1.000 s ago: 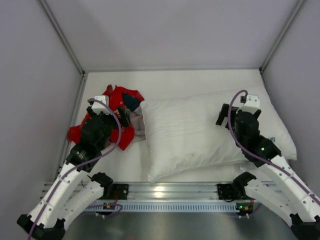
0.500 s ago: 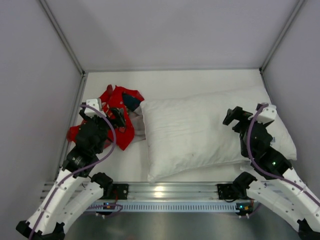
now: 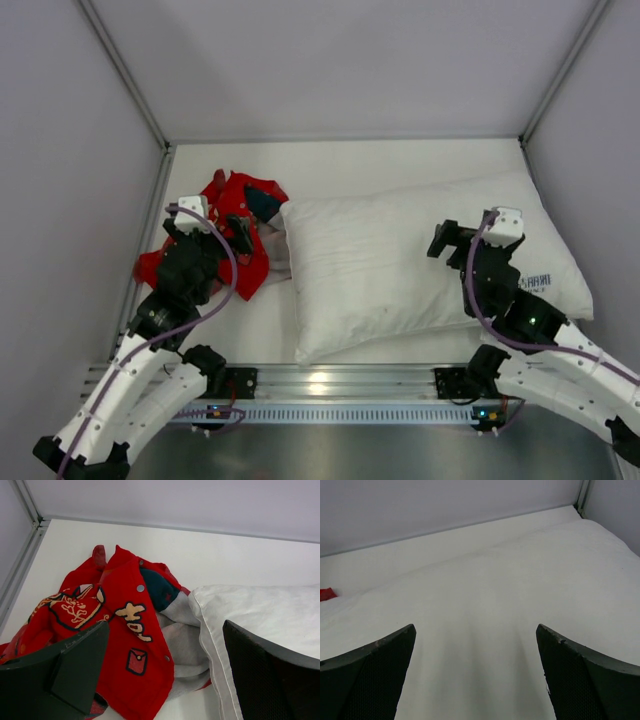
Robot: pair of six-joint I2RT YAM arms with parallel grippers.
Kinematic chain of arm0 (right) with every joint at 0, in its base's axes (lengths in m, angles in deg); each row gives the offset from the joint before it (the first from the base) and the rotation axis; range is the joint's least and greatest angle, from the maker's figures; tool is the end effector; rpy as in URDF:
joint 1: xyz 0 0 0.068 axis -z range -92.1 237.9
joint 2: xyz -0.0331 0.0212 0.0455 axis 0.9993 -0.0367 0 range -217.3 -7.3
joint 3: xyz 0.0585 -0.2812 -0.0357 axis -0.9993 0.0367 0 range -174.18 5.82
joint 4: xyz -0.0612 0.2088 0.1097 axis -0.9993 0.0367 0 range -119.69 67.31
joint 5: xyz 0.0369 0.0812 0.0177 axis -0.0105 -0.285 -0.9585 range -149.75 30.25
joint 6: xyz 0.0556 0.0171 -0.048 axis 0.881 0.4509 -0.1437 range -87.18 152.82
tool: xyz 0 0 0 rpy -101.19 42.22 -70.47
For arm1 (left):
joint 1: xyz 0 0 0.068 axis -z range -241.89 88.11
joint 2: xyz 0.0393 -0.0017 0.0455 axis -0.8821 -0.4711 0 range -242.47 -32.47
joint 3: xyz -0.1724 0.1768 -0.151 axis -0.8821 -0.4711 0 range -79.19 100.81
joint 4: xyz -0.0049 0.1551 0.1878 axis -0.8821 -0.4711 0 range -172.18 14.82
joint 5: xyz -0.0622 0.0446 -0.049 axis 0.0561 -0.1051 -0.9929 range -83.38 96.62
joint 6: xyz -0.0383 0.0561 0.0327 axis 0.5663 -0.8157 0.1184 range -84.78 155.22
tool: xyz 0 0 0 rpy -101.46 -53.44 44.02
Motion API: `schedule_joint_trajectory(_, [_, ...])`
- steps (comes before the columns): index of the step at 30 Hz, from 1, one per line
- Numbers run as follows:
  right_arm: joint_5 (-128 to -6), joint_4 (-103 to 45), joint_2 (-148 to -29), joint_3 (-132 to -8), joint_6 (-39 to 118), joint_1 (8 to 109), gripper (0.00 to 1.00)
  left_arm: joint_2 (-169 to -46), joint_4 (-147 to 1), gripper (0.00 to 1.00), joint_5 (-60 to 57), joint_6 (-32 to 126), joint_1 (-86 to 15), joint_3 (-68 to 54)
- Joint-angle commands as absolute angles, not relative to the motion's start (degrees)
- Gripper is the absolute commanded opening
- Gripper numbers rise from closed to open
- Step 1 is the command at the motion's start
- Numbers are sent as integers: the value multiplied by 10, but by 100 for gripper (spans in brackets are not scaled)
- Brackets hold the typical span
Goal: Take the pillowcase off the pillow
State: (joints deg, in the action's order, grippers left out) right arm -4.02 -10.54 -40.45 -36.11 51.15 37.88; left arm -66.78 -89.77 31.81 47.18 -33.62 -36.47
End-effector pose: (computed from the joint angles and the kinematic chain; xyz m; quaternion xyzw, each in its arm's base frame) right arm 0.1089 0.0480 0.3412 0.1025 0.7350 0.0210 0.6700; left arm 0.1301 -0.0393 0.3501 -0.0411 0.7396 -0.0719 0.6680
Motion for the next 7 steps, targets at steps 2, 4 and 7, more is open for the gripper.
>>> schedule_joint_trajectory(2, [13, -122, -448, -372, 495, 348, 99, -664, -867, 99, 334, 470, -331, -369])
schedule_joint_trajectory(4, [16, -105, -461, -379, 495, 337, 99, -664, -866, 99, 342, 470, -330, -370])
schedule_joint_trajectory(7, [65, -87, -488, -389, 503, 317, 99, -666, -864, 99, 350, 465, -329, -374])
